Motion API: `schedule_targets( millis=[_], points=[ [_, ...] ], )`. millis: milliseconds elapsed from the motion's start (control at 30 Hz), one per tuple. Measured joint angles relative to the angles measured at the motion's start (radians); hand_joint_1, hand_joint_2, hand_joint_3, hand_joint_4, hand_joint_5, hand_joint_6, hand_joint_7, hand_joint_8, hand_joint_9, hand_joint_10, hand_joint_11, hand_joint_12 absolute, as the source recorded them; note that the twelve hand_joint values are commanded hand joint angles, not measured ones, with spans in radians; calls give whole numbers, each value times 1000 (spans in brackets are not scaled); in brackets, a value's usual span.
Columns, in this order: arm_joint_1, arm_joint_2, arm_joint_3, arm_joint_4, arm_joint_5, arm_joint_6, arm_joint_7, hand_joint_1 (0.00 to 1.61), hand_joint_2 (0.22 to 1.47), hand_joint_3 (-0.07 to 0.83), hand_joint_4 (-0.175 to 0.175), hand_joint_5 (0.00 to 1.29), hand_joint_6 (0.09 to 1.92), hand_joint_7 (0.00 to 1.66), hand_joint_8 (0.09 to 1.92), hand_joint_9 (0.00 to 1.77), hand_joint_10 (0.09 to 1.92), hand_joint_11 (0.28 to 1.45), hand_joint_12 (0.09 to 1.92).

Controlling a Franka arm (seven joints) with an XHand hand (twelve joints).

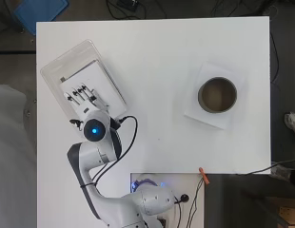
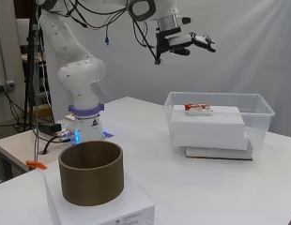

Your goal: Teleoperate dual arm-hand system to remove items from a box

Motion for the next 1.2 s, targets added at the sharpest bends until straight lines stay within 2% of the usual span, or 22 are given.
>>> schedule_targets(
  millis=[100,233,367,567,633,733,800,1033,1133,1200],
  points=[
    [-10,105,20,42,58,-97,68,172,906,-8,3,260,87,369,87,478,87,505,87],
    [-22,338,35,130,-63,-179,143,203,919,0,2,308,87,394,87,486,87,512,87],
    [-49,556,52,232,-112,-208,156,202,924,2,-9,311,87,412,87,500,87,525,87],
    [-111,632,113,291,-233,-231,208,188,926,1,-25,265,87,381,87,490,87,523,87],
    [-100,629,132,293,-270,-231,209,184,921,-1,-34,200,87,317,87,448,87,518,87],
    [-148,574,249,290,-242,-228,173,184,908,-5,-44,125,87,240,87,383,87,488,87],
    [-264,536,403,287,-213,-226,146,182,893,-9,-46,76,87,199,87,354,87,470,87],
    [-1147,342,1141,290,-108,-254,53,191,855,-13,-49,1,87,99,87,301,87,455,87],
    [-1408,318,1341,288,-104,-258,48,204,851,-11,-52,3,87,102,87,302,87,455,87],
    [-1467,314,1385,283,-109,-256,49,211,851,-9,-52,11,87,108,87,300,87,451,87]
  ],
)
